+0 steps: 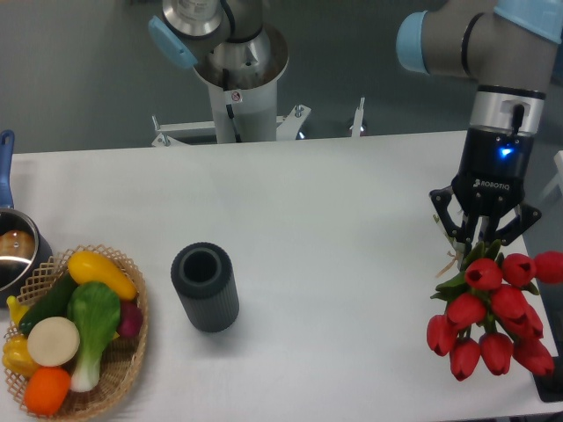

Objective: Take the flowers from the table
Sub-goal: 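Lift the grasped red tulip bouquet up off the table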

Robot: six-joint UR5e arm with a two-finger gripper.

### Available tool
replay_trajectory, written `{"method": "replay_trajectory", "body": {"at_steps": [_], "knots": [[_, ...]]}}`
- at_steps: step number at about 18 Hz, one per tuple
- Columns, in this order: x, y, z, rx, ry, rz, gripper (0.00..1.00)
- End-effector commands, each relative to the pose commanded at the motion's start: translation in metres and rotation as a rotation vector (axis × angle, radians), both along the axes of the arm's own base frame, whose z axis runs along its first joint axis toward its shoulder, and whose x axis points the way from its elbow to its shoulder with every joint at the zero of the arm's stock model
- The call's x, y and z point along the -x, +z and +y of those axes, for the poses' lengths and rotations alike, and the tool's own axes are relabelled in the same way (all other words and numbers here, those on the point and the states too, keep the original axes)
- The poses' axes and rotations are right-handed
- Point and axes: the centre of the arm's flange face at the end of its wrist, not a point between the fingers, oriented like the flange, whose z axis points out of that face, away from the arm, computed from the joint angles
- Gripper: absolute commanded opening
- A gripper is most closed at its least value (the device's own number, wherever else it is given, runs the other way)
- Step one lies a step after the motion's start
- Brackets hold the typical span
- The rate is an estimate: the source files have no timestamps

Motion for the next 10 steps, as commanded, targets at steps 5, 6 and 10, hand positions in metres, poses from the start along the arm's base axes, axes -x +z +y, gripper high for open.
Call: {"method": "replay_trajectory", "body": {"at_steps": [5, 6, 10], "knots": [[0.000, 0.000, -0.001, -0.015, -0.007, -0.007, 0.11], [0.001, 0.001, -0.002, -0.016, -0.005, -0.005, 0.11], [0.003, 0.001, -0.011, -0.035, -0.001, -0.014, 0.11]]}}
